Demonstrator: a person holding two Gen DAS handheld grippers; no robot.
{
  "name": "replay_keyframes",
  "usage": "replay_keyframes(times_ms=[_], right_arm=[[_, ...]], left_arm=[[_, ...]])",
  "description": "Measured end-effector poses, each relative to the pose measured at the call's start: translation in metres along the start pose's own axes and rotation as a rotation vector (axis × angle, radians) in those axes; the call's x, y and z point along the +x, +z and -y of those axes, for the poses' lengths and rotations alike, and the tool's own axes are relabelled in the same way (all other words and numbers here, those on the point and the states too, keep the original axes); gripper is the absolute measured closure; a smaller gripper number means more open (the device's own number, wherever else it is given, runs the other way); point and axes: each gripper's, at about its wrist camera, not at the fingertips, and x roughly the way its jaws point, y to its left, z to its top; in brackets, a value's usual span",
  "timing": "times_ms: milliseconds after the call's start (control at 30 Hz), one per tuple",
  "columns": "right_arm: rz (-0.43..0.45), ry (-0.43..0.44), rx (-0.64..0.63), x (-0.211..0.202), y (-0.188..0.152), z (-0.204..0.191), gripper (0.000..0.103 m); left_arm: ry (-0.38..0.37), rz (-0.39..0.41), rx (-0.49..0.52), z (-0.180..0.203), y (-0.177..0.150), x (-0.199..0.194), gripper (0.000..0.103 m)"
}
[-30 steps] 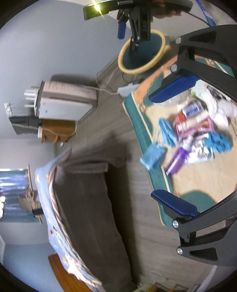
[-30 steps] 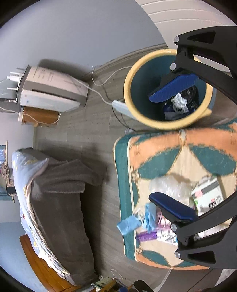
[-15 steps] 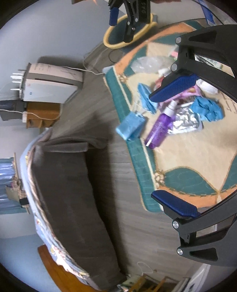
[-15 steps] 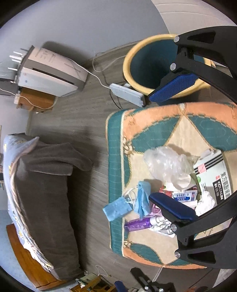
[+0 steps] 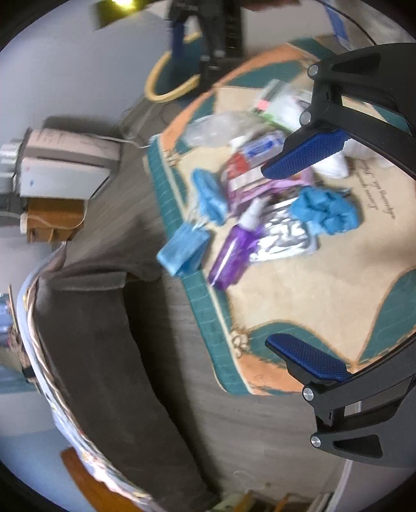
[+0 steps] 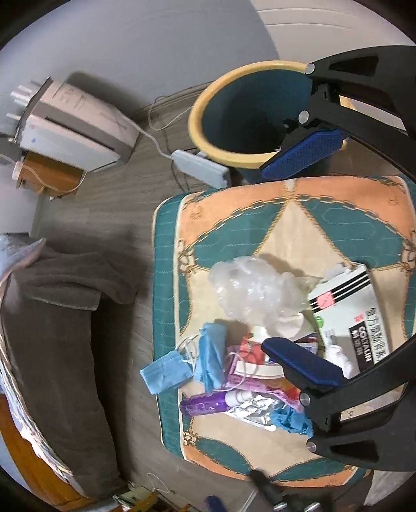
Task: Collect trash
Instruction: 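Grasp the white tissue with left tool while right tool grasps the COTTALIN box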
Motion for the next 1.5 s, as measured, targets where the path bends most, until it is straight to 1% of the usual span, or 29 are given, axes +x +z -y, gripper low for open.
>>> replay_keyframes(times_ms=[67, 133, 233, 300, 367, 467, 567, 633, 667, 700, 733, 767, 800, 833, 967, 1067, 1167, 1233, 1333, 1400, 1467, 1500], right_arm=[[-0.010, -0.005, 0.034, -0.004, -0.008, 0.006, 0.006], [-0.010, -0.006, 0.074, -0.008, -0.016, 0.012, 0.006], [-0.033, 0.024, 0.167, -0.012, -0.029, 0.020, 0.006], [-0.048, 0.037, 0.205, -0.014, -0.037, 0.024, 0.006], [-0.057, 0.030, 0.204, -0.016, -0.044, 0.024, 0.006], [-0.063, -0.001, 0.162, -0.018, -0.052, 0.022, 0.006], [-0.064, -0.034, 0.141, -0.020, -0.059, 0.026, 0.006], [-0.066, -0.034, 0.155, -0.020, -0.061, 0.032, 0.006], [-0.068, -0.028, 0.168, -0.020, -0.062, 0.035, 0.006], [-0.071, -0.022, 0.181, -0.019, -0.063, 0.037, 0.006], [-0.073, -0.019, 0.187, -0.019, -0.063, 0.038, 0.006], [-0.076, -0.015, 0.193, -0.018, -0.063, 0.039, 0.006], [-0.078, -0.013, 0.195, -0.017, -0.063, 0.039, 0.006], [-0.080, -0.012, 0.194, -0.016, -0.063, 0.038, 0.006], [-0.095, -0.005, 0.179, -0.010, -0.062, 0.030, 0.006], [-0.121, 0.009, 0.194, -0.003, -0.063, 0.023, 0.006], [-0.166, 0.038, 0.215, 0.008, -0.066, 0.012, 0.006], [-0.199, 0.057, 0.220, 0.017, -0.068, 0.001, 0.006], [-0.249, 0.068, 0.230, 0.030, -0.074, -0.013, 0.006], [-0.297, 0.068, 0.231, 0.042, -0.081, -0.022, 0.006], [-0.321, 0.074, 0.240, 0.049, -0.085, -0.028, 0.006], [-0.326, 0.081, 0.248, 0.052, -0.085, -0.030, 0.006]], left_arm=[[-0.002, -0.005, 0.018, 0.014, -0.014, -0.002, 0.007], [-0.024, -0.013, -0.001, 0.023, -0.024, -0.005, 0.007], [-0.062, -0.027, -0.030, 0.038, -0.037, -0.007, 0.007], [-0.052, -0.042, -0.002, 0.054, -0.046, -0.005, 0.007], [-0.047, -0.065, 0.044, 0.071, -0.054, 0.001, 0.007], [-0.051, -0.105, 0.086, 0.085, -0.062, 0.012, 0.007], [-0.077, -0.143, 0.105, 0.095, -0.068, 0.022, 0.009], [-0.096, -0.154, 0.126, 0.101, -0.070, 0.026, 0.012], [-0.110, -0.163, 0.141, 0.105, -0.070, 0.029, 0.016], [-0.121, -0.171, 0.147, 0.106, -0.071, 0.030, 0.029], [-0.131, -0.187, 0.154, 0.108, -0.071, 0.034, 0.046], [-0.136, -0.200, 0.160, 0.109, -0.072, 0.036, 0.054], [-0.146, -0.203, 0.169, 0.109, -0.072, 0.036, 0.068], [-0.137, -0.197, 0.178, 0.108, -0.070, 0.034, 0.073], [-0.118, -0.142, 0.184, 0.095, -0.057, 0.008, 0.074], [-0.099, -0.095, 0.185, 0.076, -0.036, -0.020, 0.074], [-0.079, -0.023, 0.162, 0.046, -0.006, -0.052, 0.074], [-0.053, 0.008, 0.173, 0.033, 0.006, -0.064, 0.073], [-0.028, 0.048, 0.155, 0.011, 0.010, -0.072, 0.073], [-0.038, 0.060, 0.118, 0.001, 0.008, -0.068, 0.073], [-0.058, 0.037, 0.065, -0.007, 0.004, -0.057, 0.073], [-0.062, 0.028, 0.054, -0.007, 0.004, -0.053, 0.073]])
